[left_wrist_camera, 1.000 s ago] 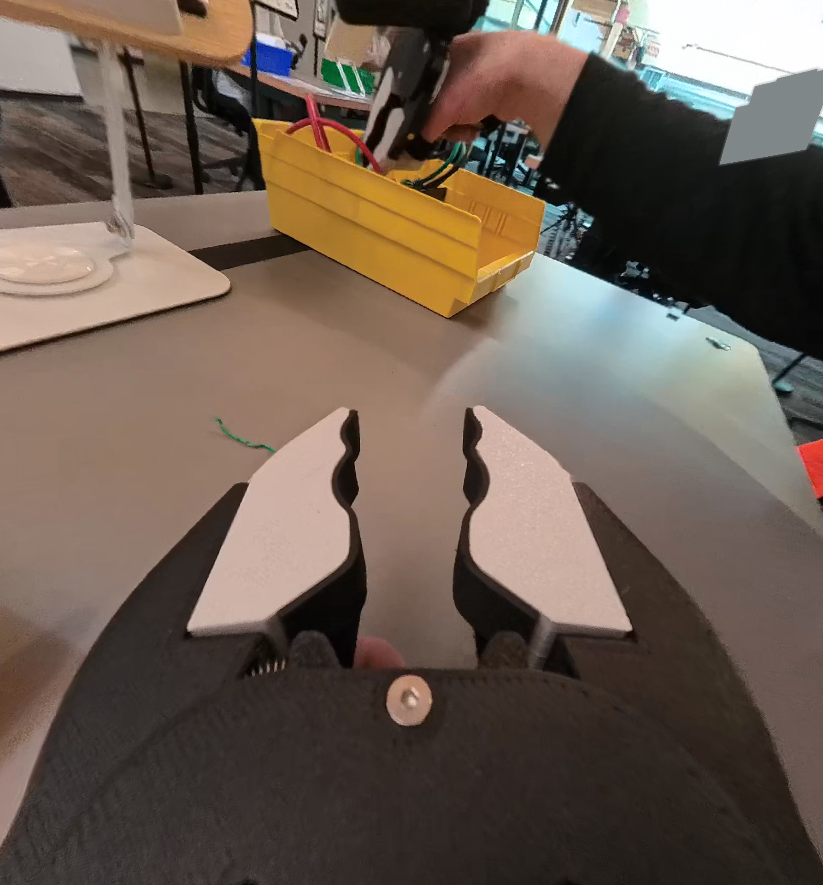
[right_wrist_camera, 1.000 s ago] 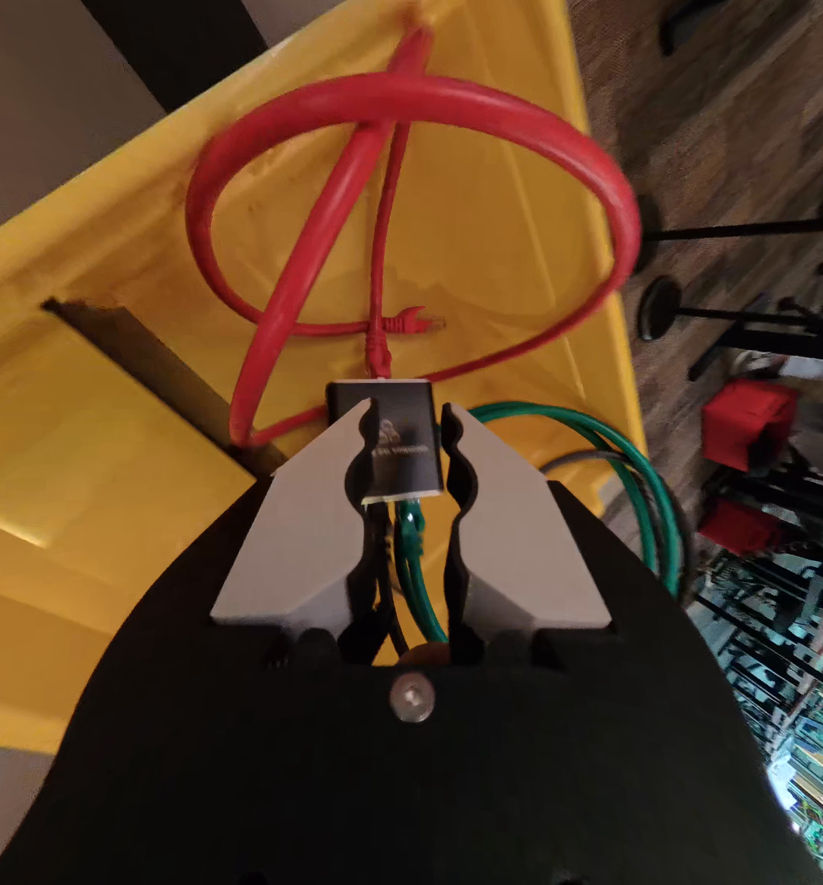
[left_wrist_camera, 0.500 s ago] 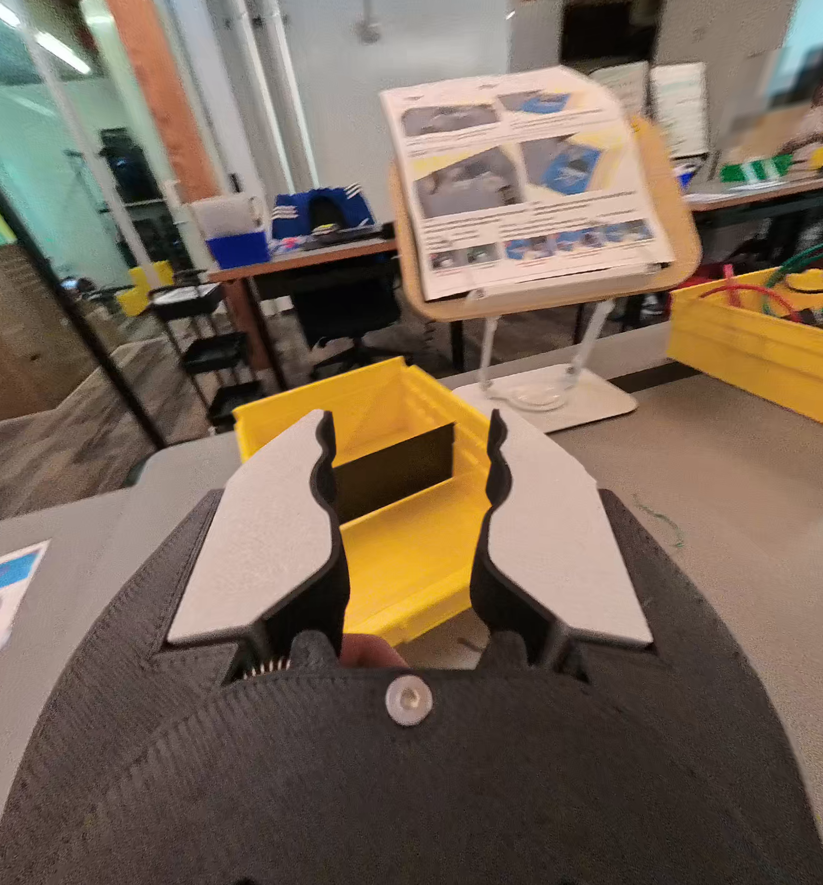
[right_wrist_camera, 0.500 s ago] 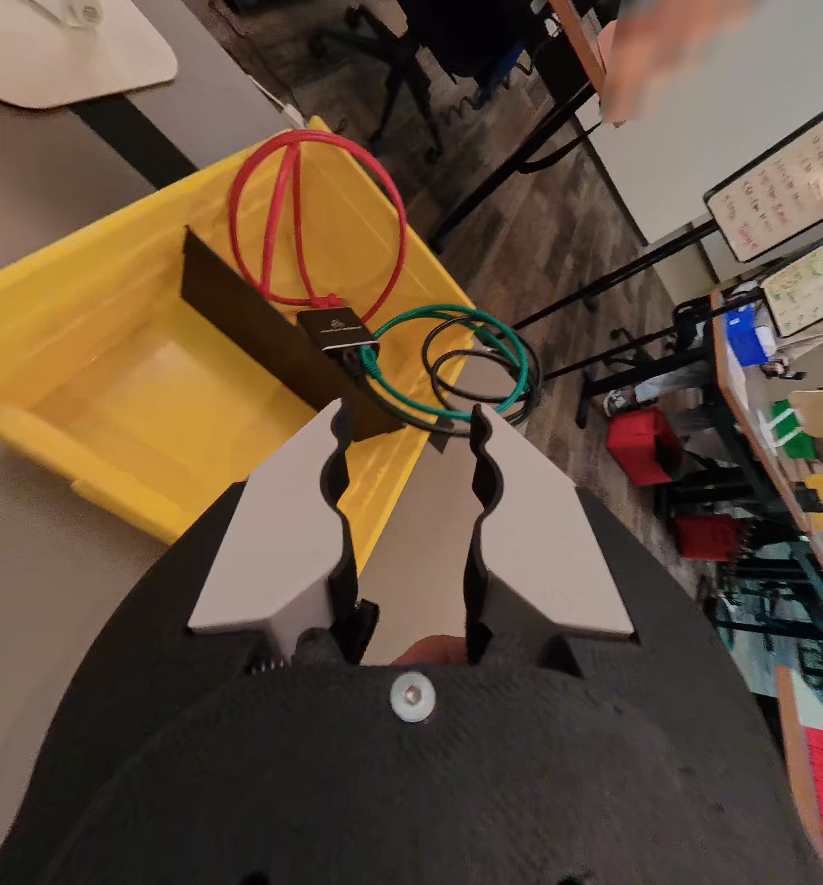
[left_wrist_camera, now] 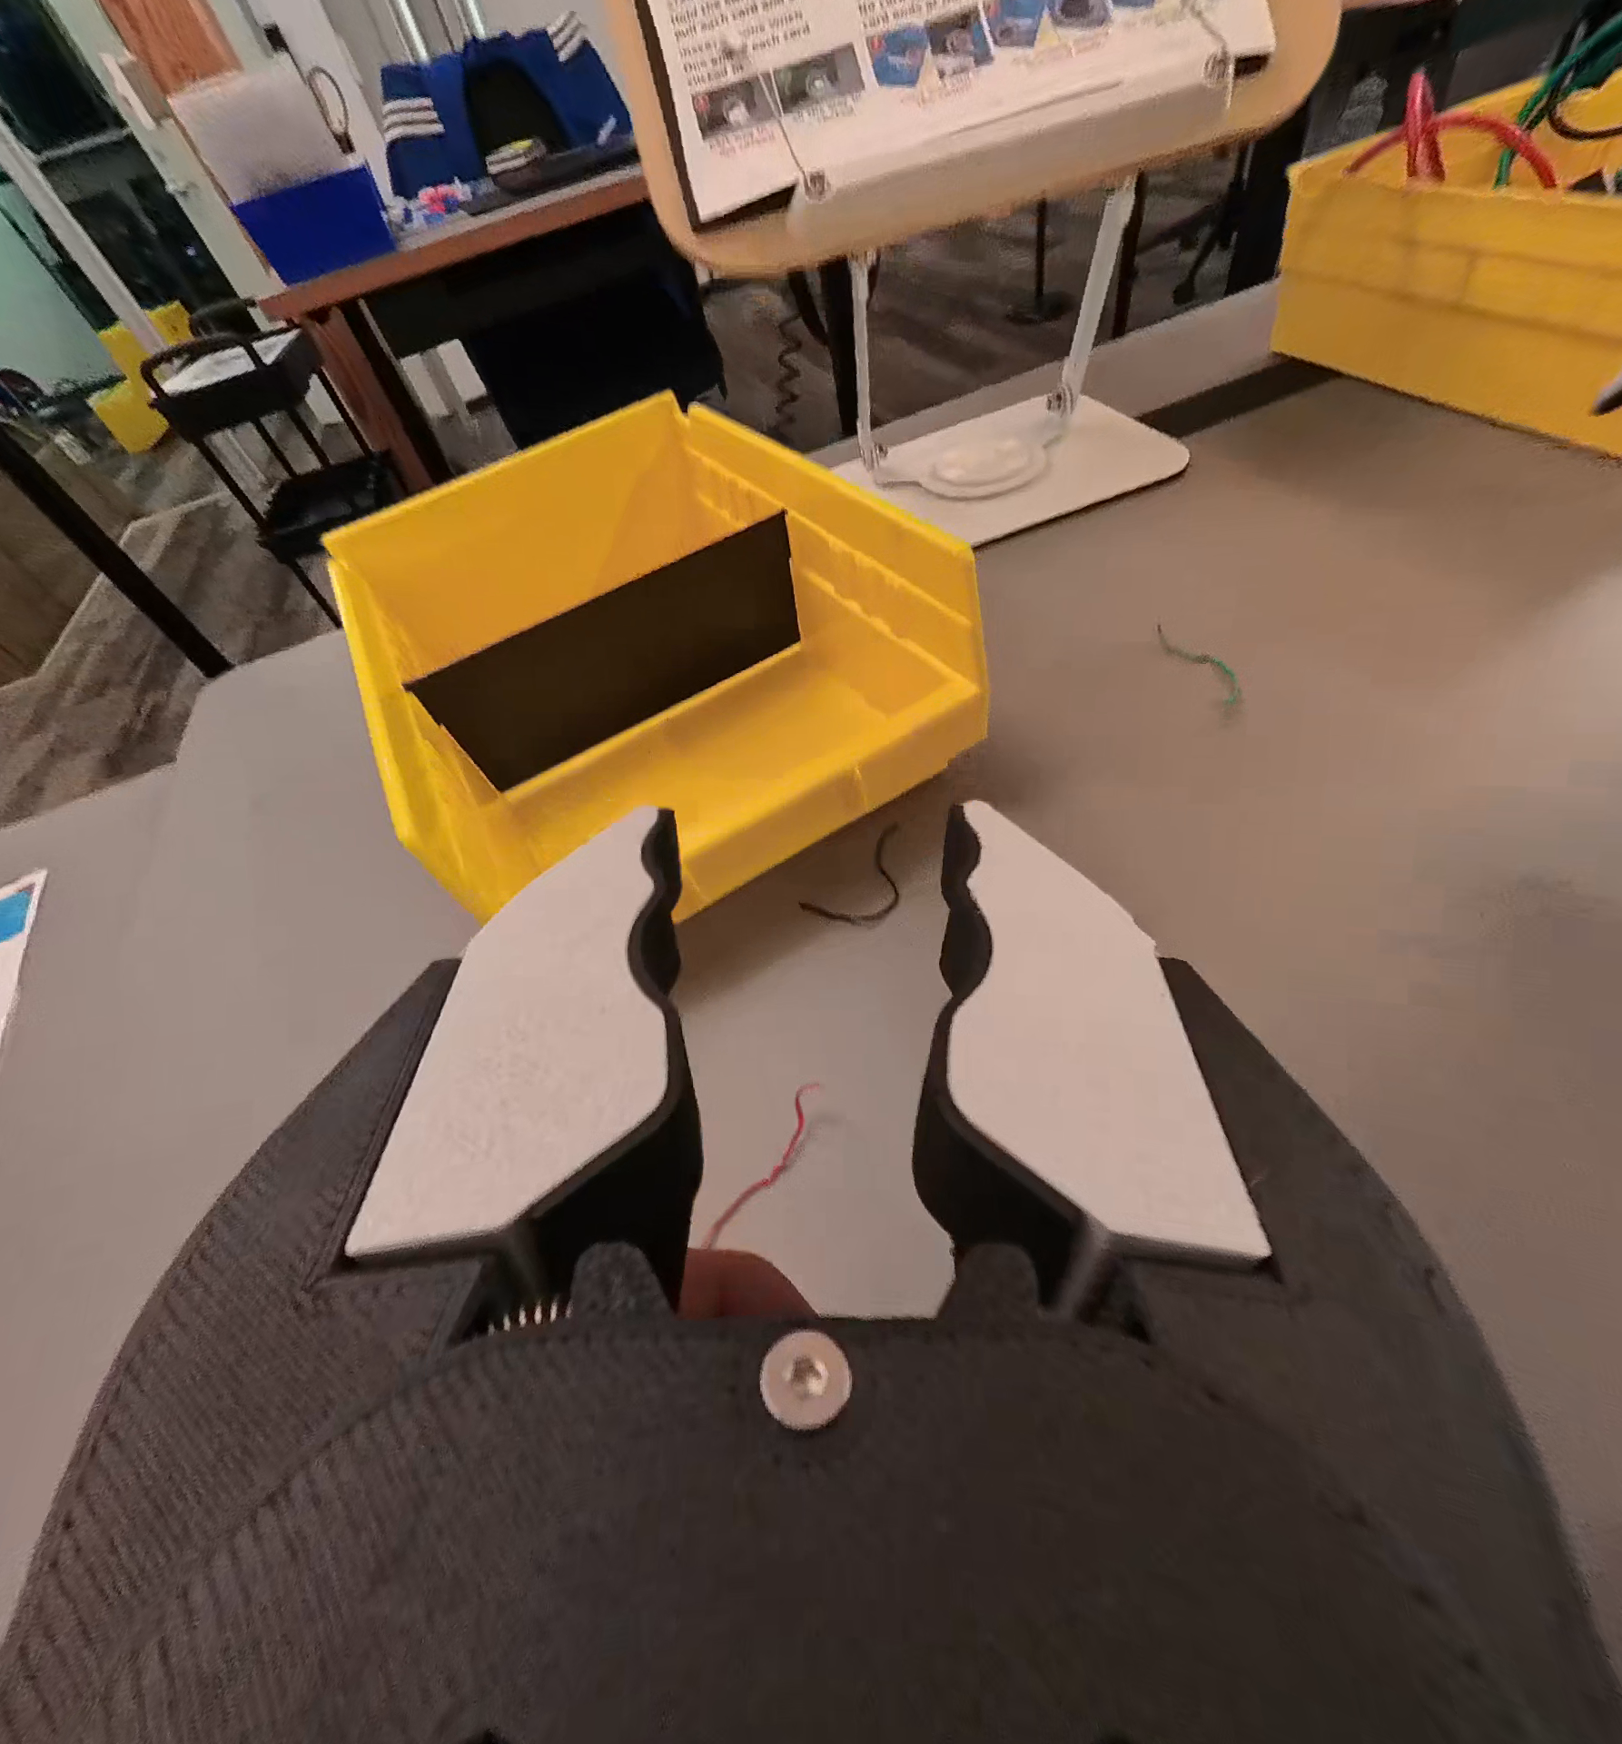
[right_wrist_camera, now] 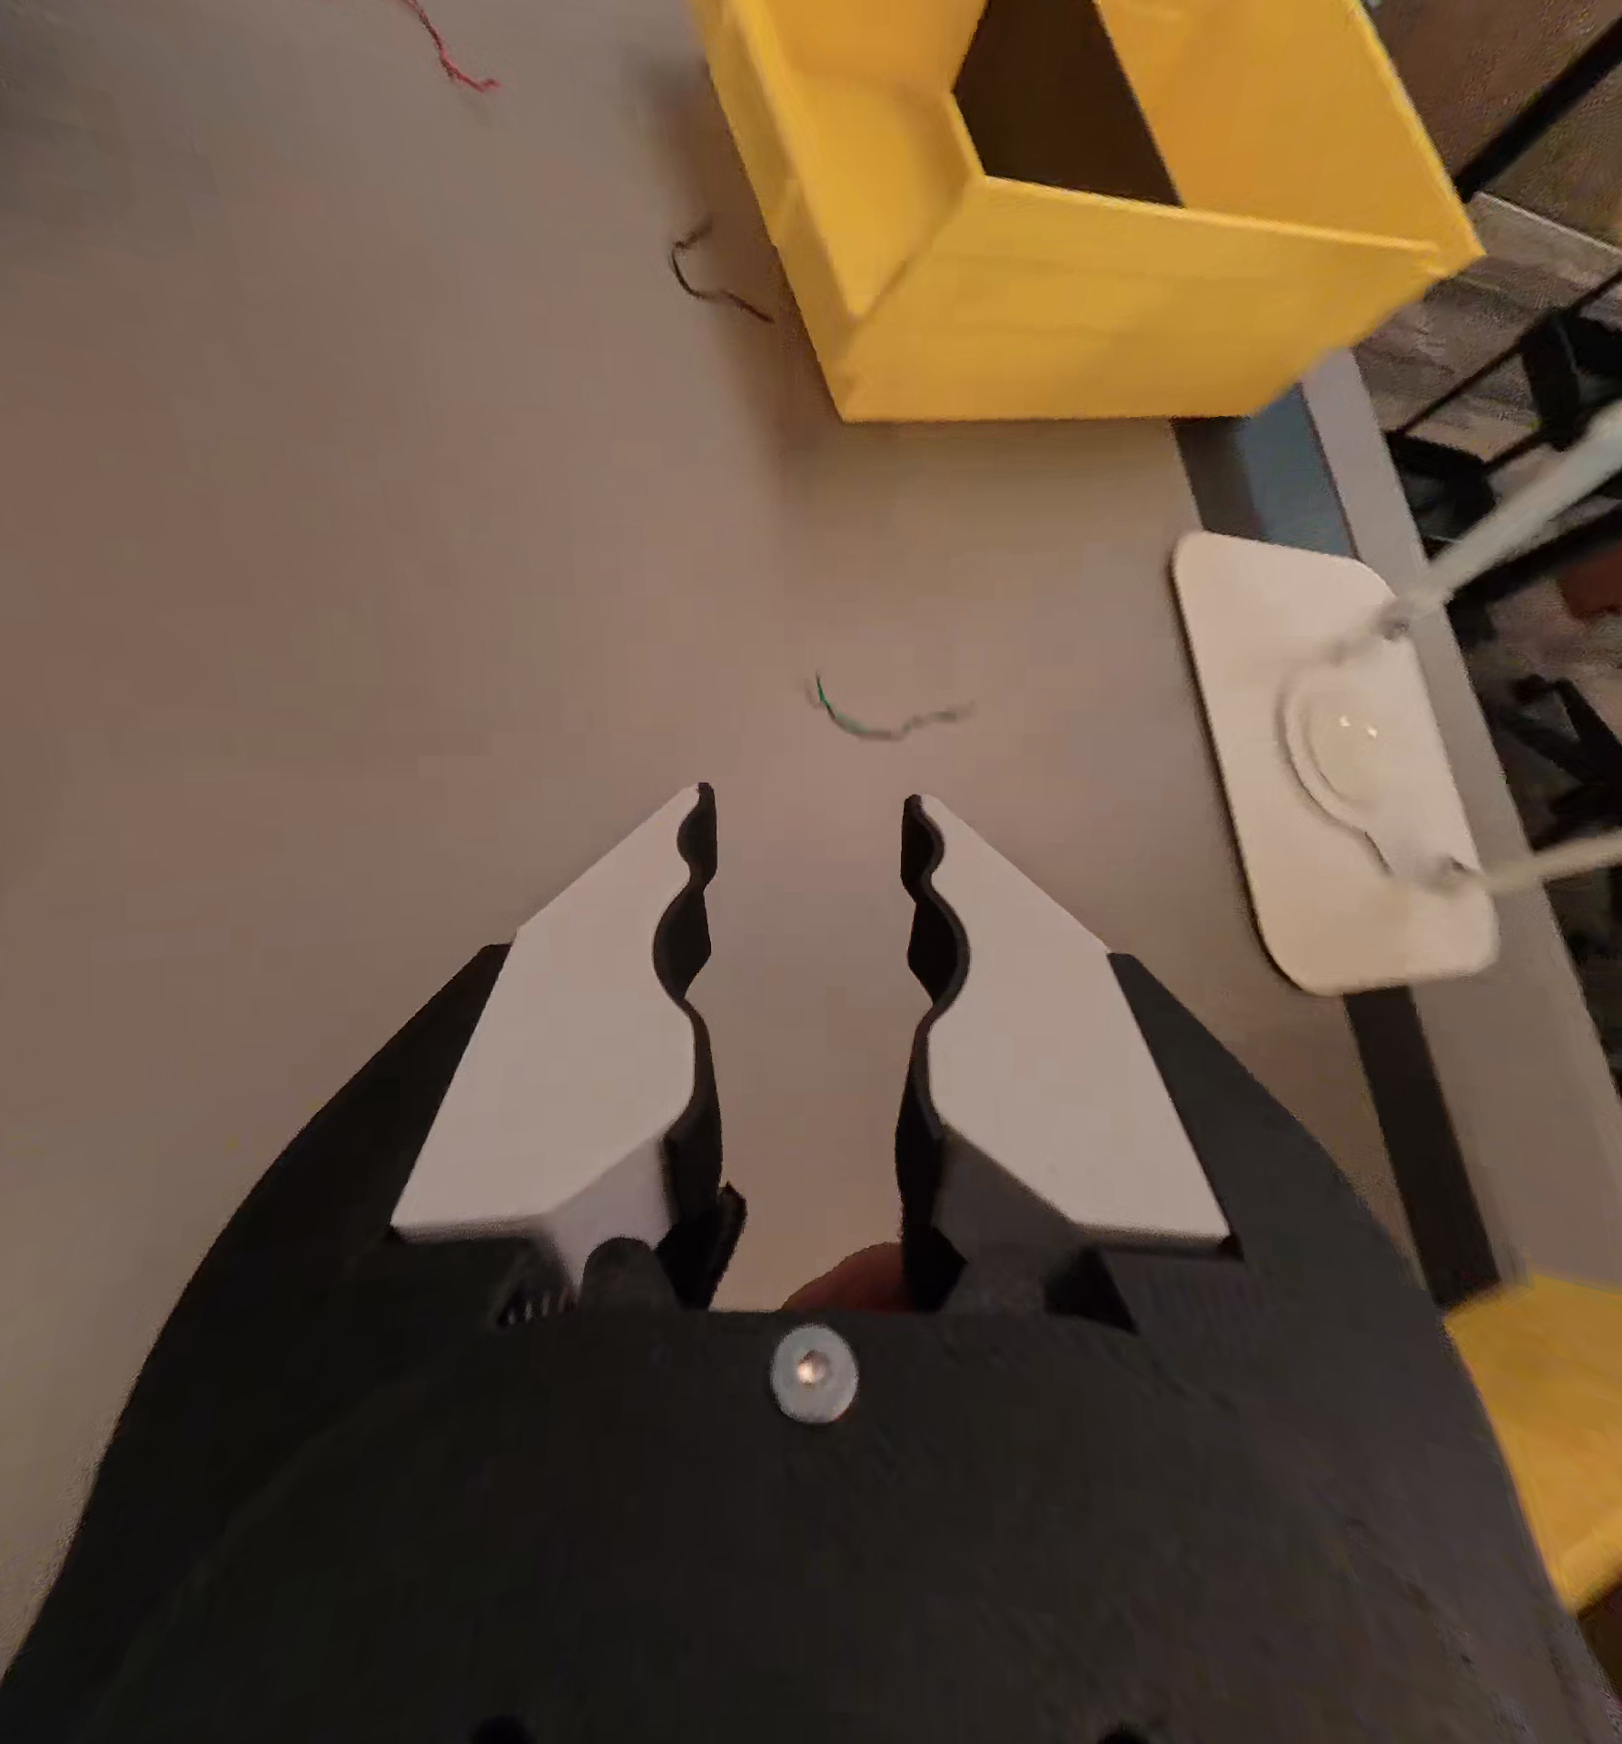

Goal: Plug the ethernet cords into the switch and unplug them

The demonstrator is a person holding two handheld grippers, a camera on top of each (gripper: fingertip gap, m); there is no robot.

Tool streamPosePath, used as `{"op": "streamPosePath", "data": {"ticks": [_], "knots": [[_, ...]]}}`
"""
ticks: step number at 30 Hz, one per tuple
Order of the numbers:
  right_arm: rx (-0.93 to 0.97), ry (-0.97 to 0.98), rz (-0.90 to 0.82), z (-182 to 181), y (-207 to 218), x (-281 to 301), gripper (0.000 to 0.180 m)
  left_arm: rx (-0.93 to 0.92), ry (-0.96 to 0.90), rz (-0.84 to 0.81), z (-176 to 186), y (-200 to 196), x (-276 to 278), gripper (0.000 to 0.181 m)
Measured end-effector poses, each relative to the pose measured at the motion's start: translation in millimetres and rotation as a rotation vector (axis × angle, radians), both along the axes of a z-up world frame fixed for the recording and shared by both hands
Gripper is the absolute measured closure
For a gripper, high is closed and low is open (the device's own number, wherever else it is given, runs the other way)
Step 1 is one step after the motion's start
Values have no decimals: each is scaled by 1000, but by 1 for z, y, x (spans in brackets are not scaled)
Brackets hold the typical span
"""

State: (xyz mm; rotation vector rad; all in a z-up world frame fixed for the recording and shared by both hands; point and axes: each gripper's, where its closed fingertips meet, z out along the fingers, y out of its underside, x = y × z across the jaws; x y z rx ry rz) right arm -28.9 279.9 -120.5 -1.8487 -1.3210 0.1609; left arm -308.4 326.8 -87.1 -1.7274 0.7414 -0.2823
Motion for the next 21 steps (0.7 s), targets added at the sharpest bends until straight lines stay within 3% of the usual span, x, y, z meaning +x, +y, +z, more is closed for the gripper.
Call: {"op": "streamPosePath", "data": {"ticks": [6,8,13,15,21], "knots": [[-107,-7,28,-70,49,-54,153,-16,-35,71,-24,-1,-16,132],[-79,17,5,-74,64,-59,162,-23,-50,61,-23,-2,-18,132],[-131,-29,-8,-96,73,-63,164,-26,-68,55,-27,-3,-23,132],[-171,-1,-17,-98,74,-64,180,-24,-86,47,-26,-3,-24,133],[-184,38,-37,-93,67,-54,180,-18,-90,27,-25,-5,-21,132]]}}
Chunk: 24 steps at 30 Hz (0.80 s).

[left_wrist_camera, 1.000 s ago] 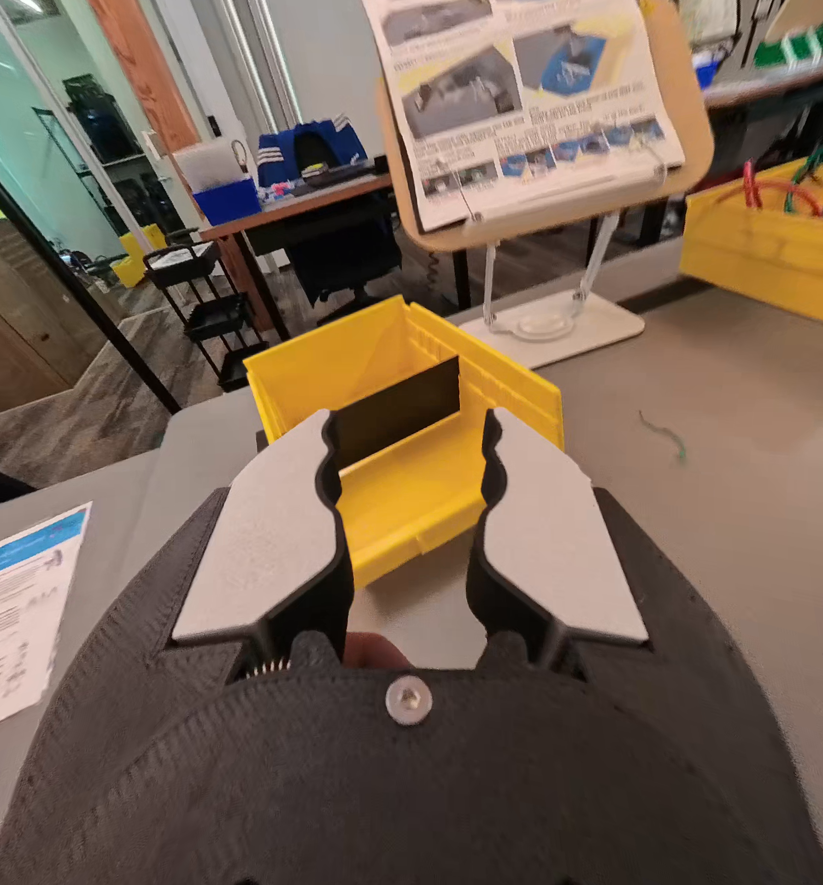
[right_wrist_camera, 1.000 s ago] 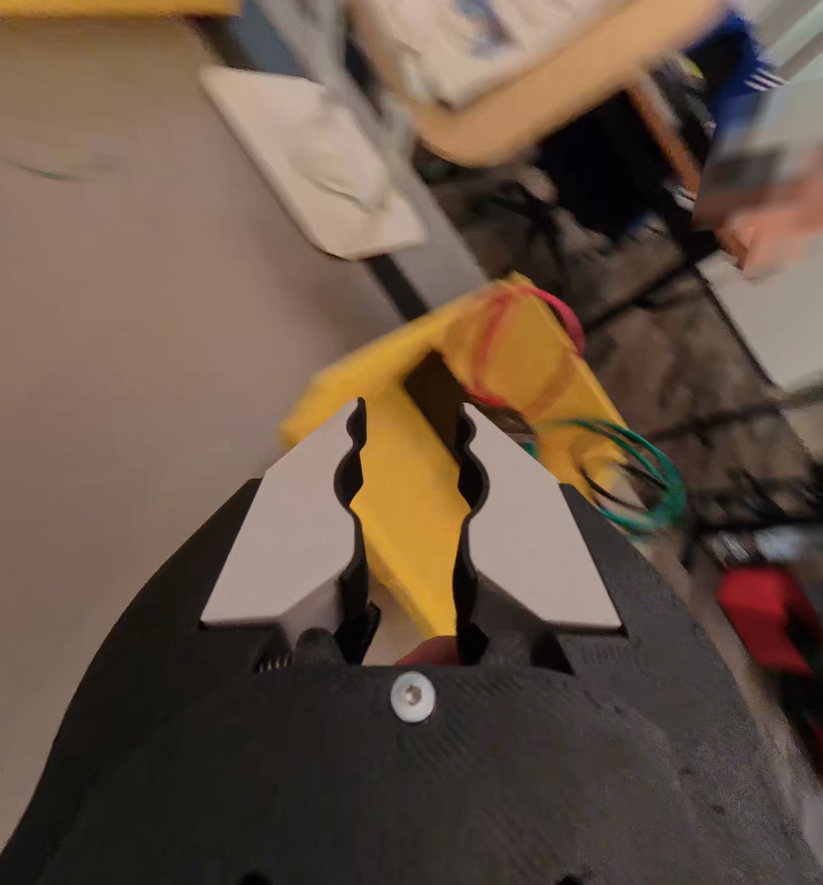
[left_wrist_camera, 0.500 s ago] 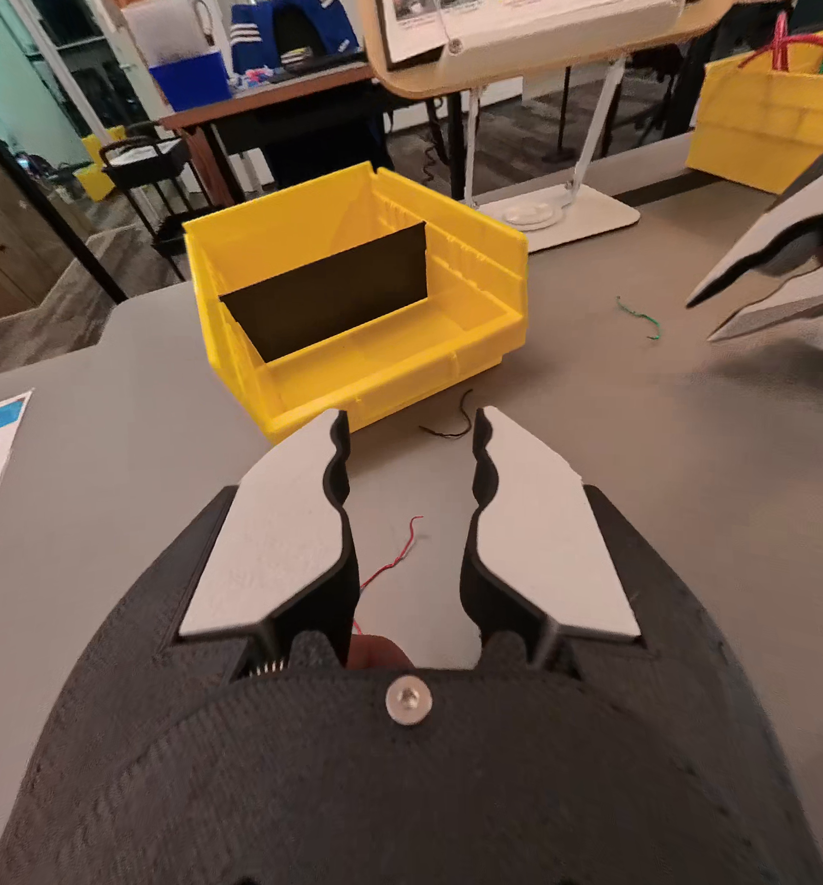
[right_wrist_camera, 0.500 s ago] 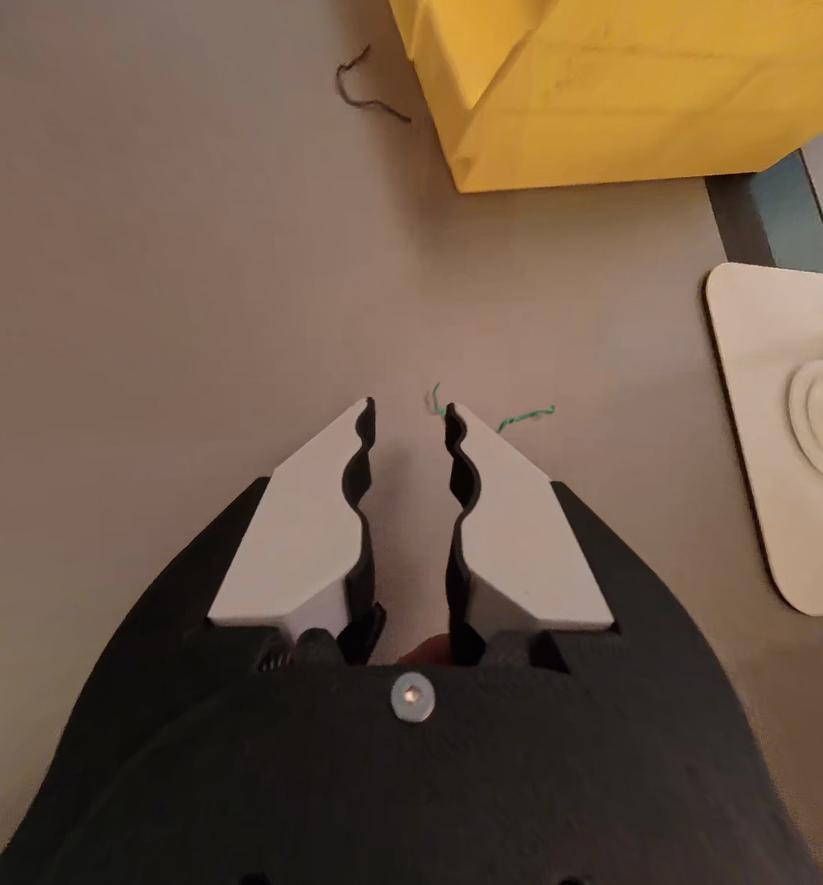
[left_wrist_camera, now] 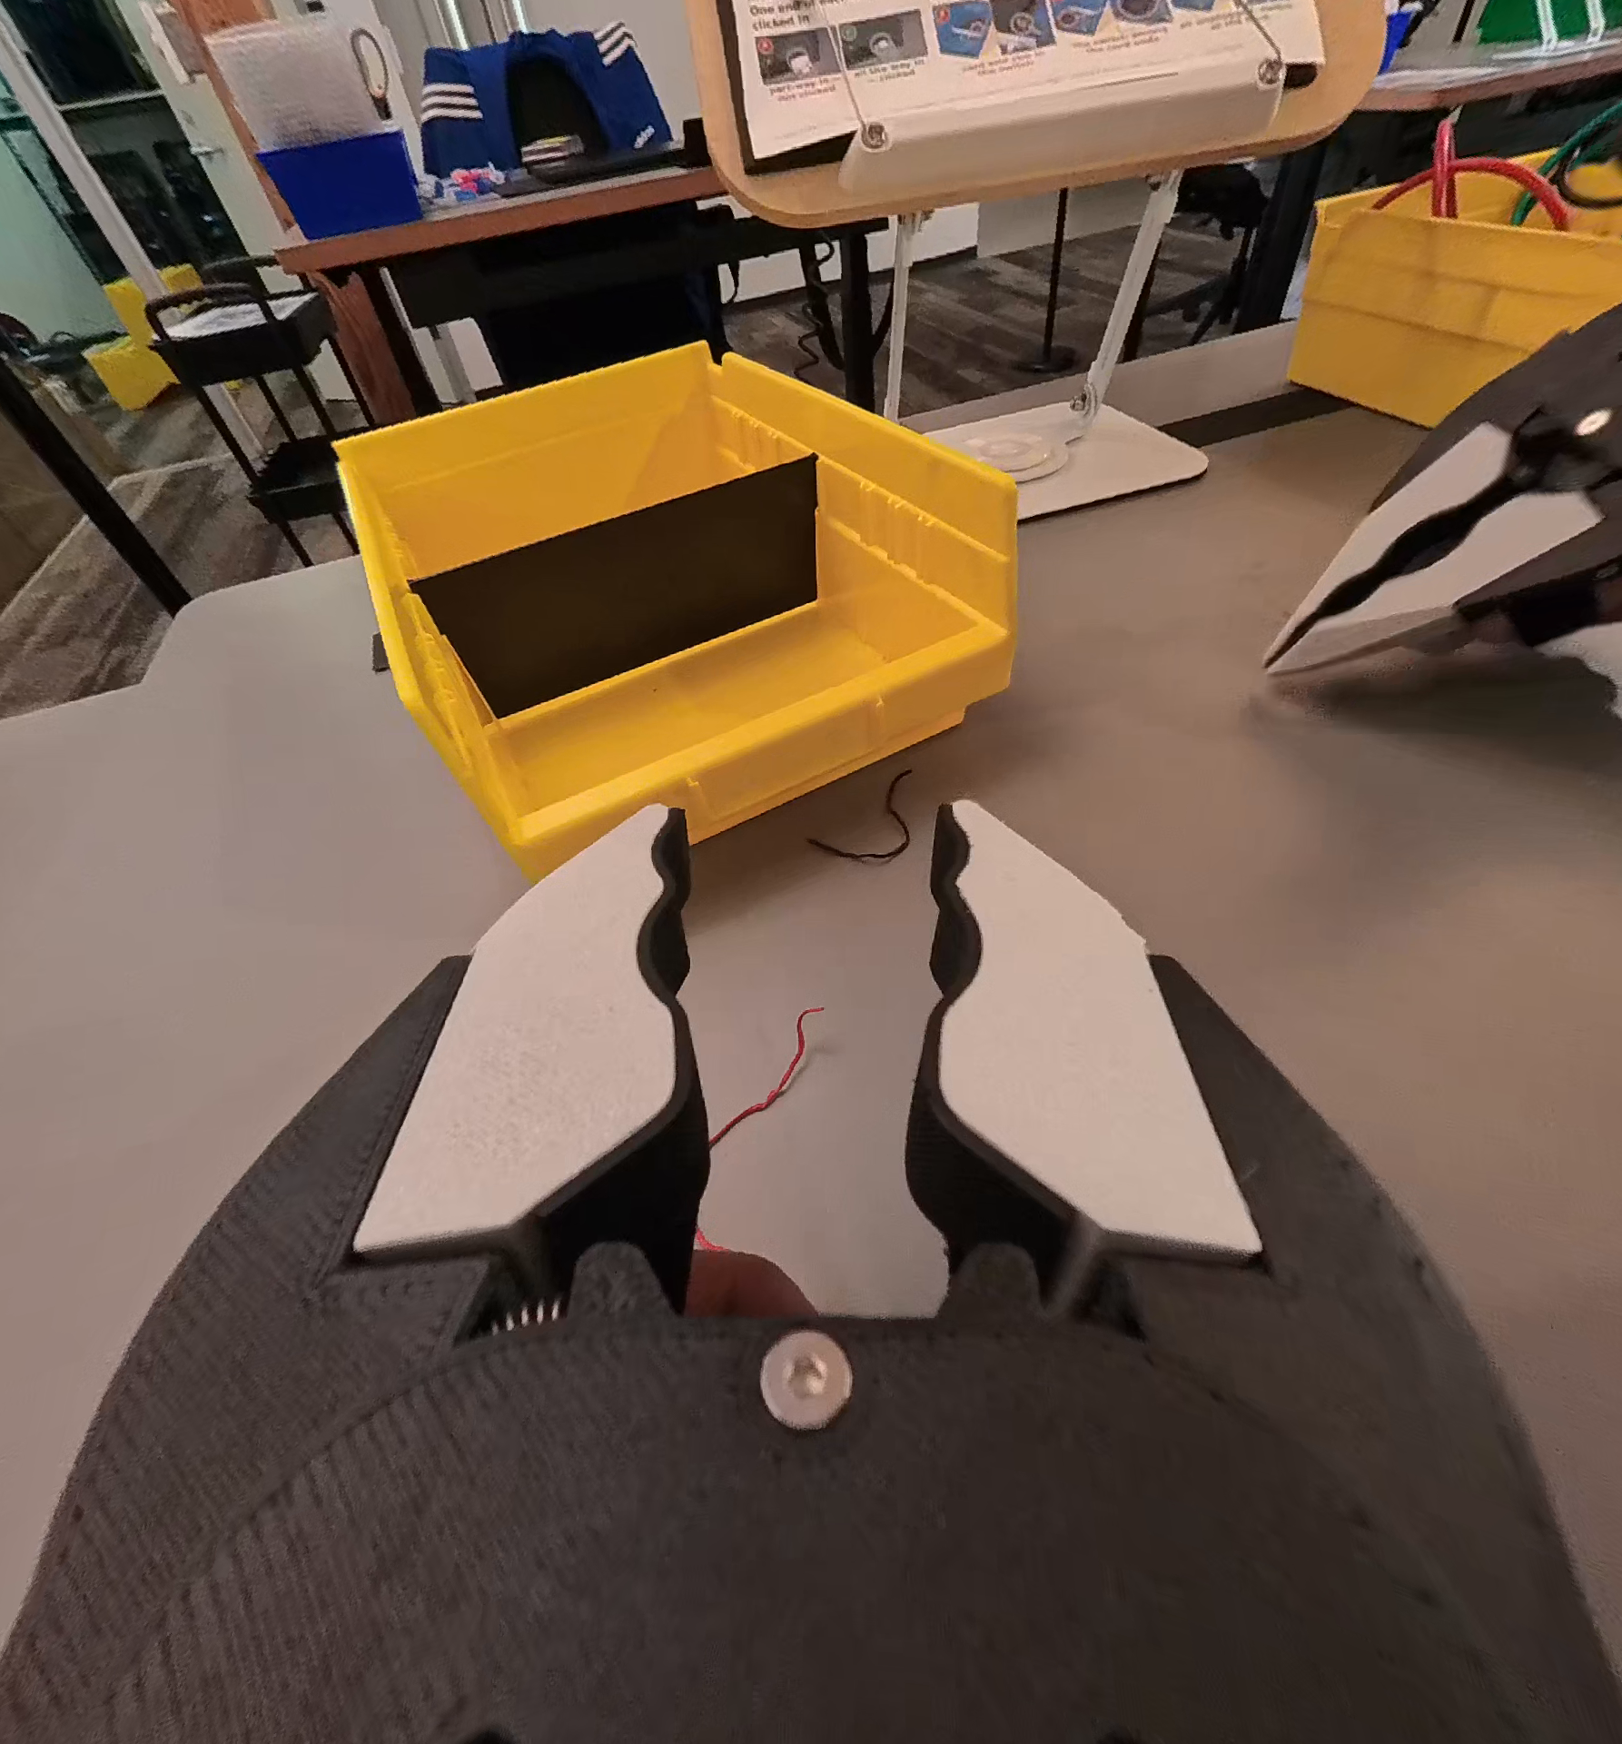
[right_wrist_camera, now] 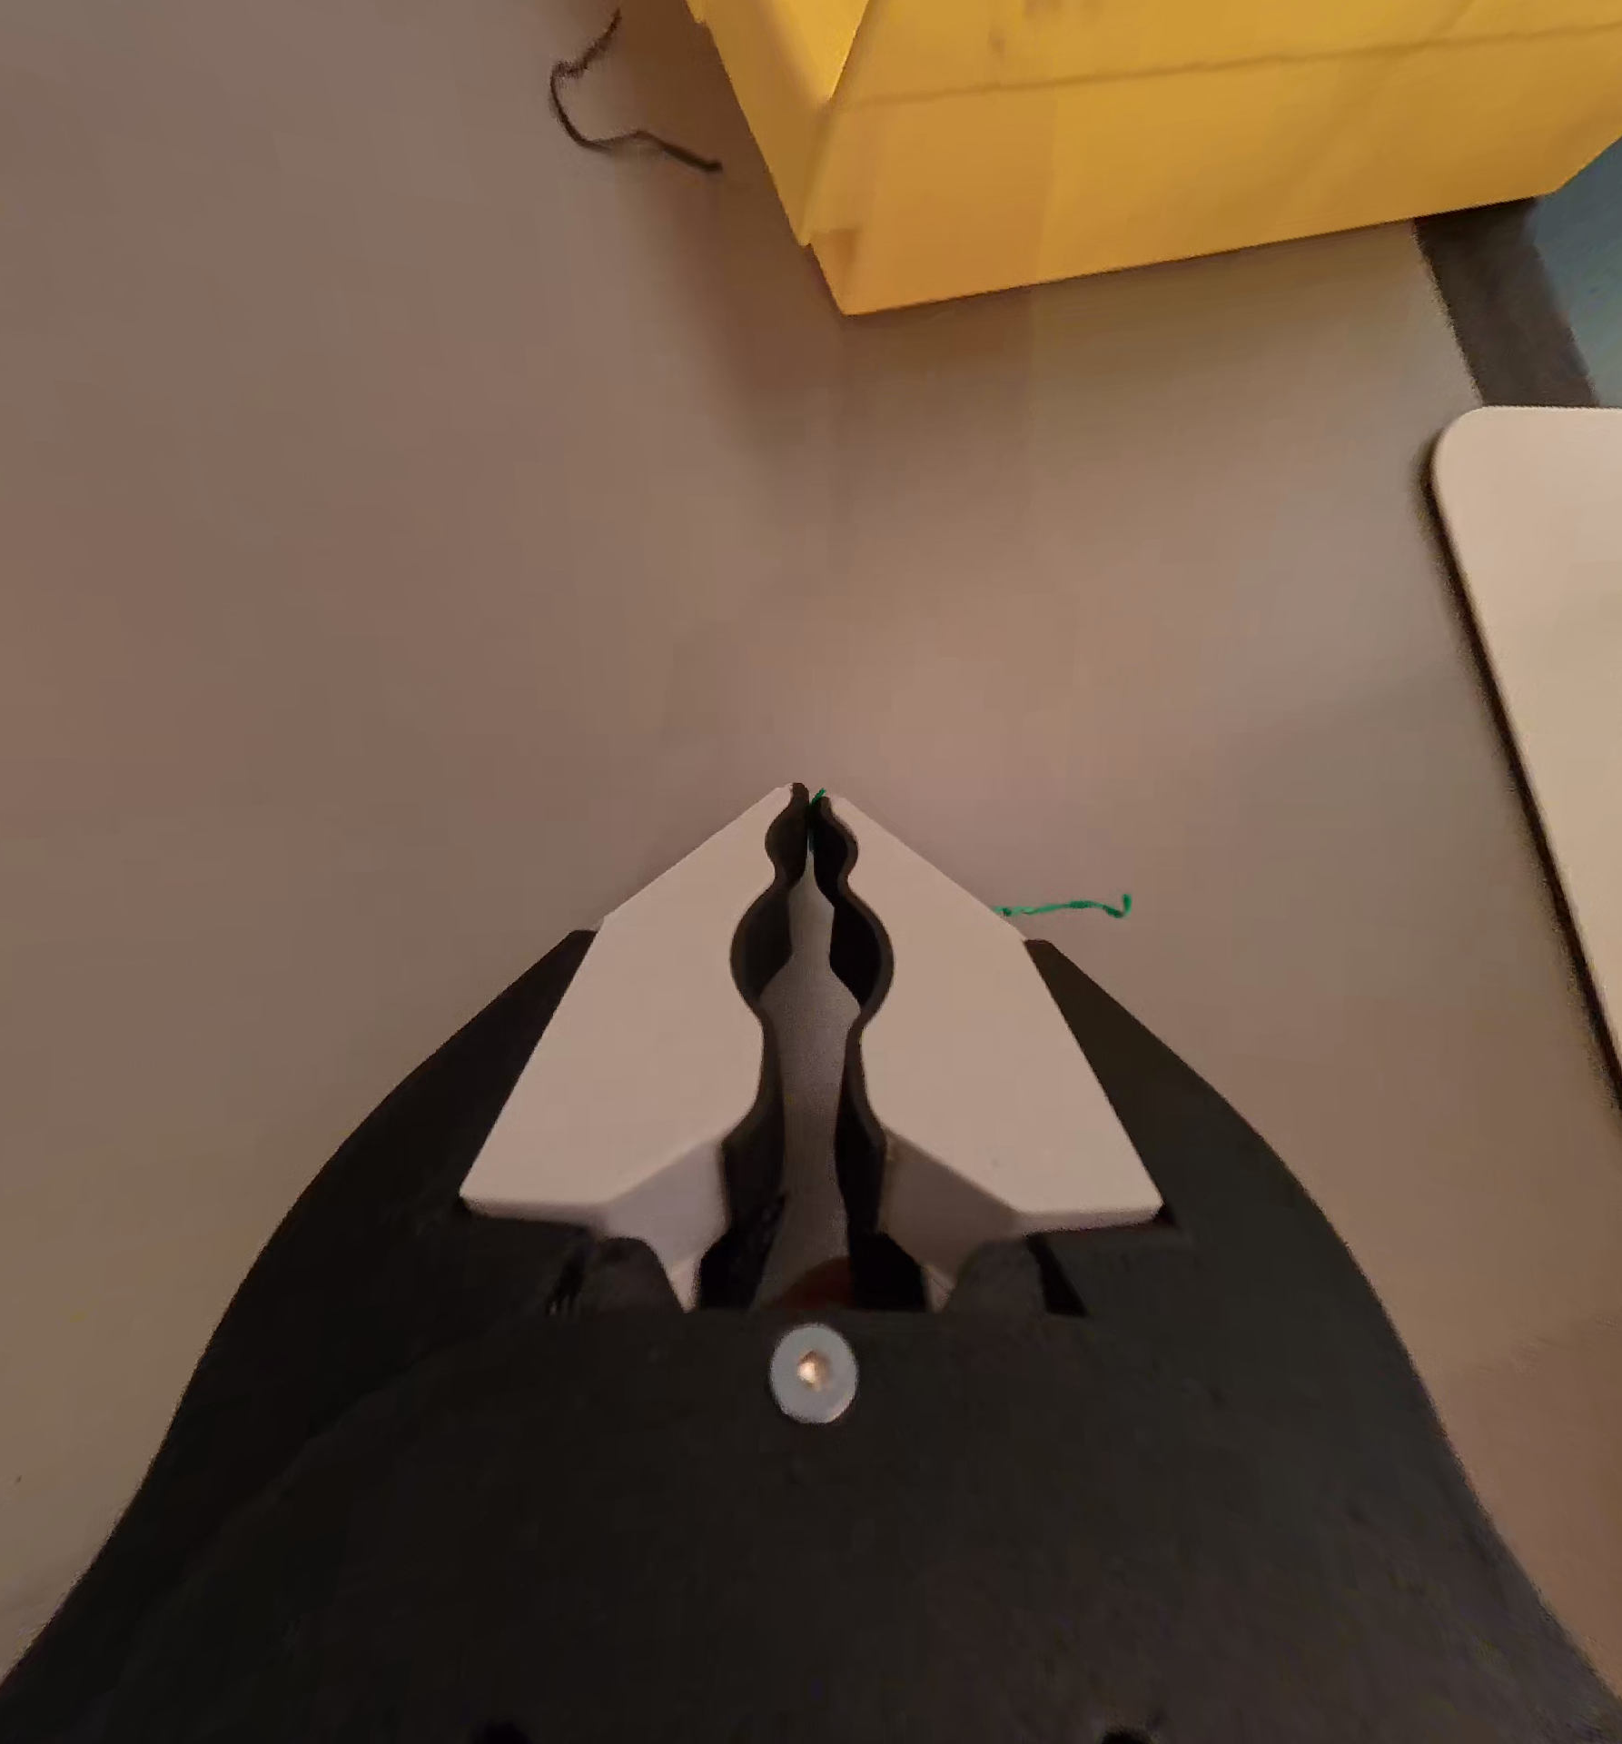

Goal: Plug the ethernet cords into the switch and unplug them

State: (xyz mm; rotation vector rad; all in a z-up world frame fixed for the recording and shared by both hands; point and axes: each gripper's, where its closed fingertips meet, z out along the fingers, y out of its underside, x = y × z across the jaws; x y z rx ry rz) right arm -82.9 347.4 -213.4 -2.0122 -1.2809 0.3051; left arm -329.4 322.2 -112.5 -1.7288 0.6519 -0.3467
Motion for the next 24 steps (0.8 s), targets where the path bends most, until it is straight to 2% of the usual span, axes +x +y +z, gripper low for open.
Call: {"op": "streamPosePath", "data": {"ticks": [3,6,14,17,19,20,23,24], "knots": [[-2,116,-17,27,-13,6,180,4,-3,2,0,0,-1,132],[99,167,-59,71,-22,32,180,5,-24,14,2,1,-5,132],[360,90,-432,162,-17,209,180,-17,-43,10,-2,4,-1,132],[339,97,-565,162,-15,268,176,-19,-41,0,-1,5,4,132],[250,88,-605,144,-15,291,156,-22,-35,-5,-1,5,7,132],[234,91,-612,140,-15,296,153,-20,-32,-6,0,5,8,132],[310,92,-631,157,-16,302,156,-8,-36,6,6,6,5,132],[335,84,-619,164,-18,299,164,-9,-39,12,6,7,4,132]]}}
